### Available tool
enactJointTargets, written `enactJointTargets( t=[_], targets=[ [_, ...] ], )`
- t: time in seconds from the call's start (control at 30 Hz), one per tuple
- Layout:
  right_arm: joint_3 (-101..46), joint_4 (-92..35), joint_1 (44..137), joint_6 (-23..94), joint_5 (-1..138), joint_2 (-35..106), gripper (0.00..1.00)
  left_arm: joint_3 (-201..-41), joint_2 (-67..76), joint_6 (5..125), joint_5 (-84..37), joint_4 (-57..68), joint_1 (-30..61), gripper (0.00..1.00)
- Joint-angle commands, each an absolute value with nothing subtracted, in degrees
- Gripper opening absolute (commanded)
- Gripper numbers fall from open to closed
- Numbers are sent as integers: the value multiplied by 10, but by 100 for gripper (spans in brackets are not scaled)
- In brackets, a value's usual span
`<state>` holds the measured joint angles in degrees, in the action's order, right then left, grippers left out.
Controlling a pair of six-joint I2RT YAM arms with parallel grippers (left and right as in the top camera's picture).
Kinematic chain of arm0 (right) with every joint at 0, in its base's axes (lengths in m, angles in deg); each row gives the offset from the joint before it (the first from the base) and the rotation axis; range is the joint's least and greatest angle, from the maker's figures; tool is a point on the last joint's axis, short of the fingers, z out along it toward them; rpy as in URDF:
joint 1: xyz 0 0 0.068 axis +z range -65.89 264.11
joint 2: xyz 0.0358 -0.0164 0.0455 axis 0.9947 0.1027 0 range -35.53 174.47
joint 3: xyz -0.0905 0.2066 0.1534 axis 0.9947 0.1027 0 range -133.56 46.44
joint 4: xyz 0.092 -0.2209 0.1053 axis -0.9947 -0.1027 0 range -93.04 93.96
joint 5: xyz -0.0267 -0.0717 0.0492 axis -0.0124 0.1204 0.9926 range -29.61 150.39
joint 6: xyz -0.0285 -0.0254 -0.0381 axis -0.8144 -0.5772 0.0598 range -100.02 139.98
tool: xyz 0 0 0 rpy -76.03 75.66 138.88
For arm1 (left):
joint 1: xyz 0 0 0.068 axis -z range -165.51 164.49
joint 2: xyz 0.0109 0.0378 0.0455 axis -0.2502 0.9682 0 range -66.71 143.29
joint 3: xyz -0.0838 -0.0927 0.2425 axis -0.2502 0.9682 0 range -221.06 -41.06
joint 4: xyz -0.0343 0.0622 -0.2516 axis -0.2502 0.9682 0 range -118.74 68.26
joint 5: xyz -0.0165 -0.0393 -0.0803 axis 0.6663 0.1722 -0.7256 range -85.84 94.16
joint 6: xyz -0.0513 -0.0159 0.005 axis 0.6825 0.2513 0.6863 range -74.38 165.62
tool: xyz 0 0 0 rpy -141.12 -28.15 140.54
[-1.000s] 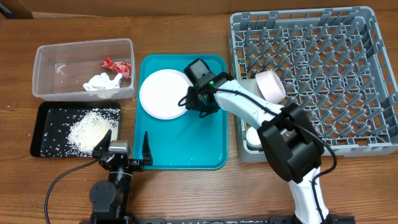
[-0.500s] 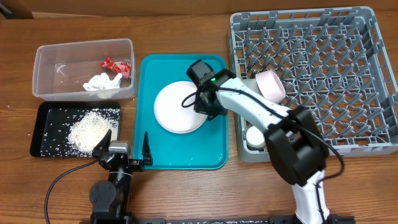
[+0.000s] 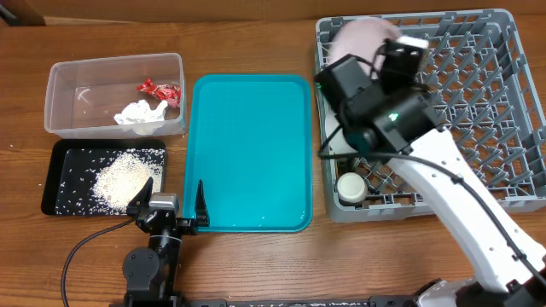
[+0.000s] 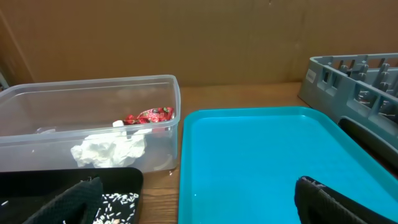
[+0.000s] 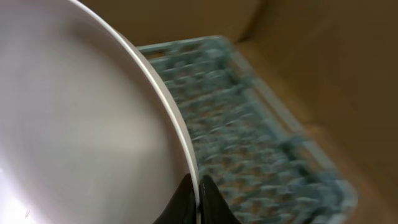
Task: Sort waste into correct bins and load items into the dishwasher
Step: 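Lift the white plate into the rack and stand it on edge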
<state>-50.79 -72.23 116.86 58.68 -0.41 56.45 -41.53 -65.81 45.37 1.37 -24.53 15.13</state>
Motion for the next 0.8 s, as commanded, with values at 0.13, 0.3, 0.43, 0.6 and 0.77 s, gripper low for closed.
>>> enactJointTargets(
  t=[0.13, 0.3, 0.43, 0.6, 0.77],
  targets=[
    [-457, -714, 1074, 585, -144, 581, 4, -413, -664, 443, 18, -245, 148, 100],
    [-375, -623, 1019, 507, -134, 581, 4, -413, -664, 443, 18, -245, 148, 100],
    [-315, -507, 994, 376, -86, 581, 4, -413, -664, 443, 18, -245, 148, 100],
    [-298, -462, 989, 349, -43, 581, 4, -413, -664, 443, 18, -245, 148, 100],
    [-298, -454, 990, 349, -10, 581, 4, -413, -664, 443, 18, -245, 148, 100]
  ],
)
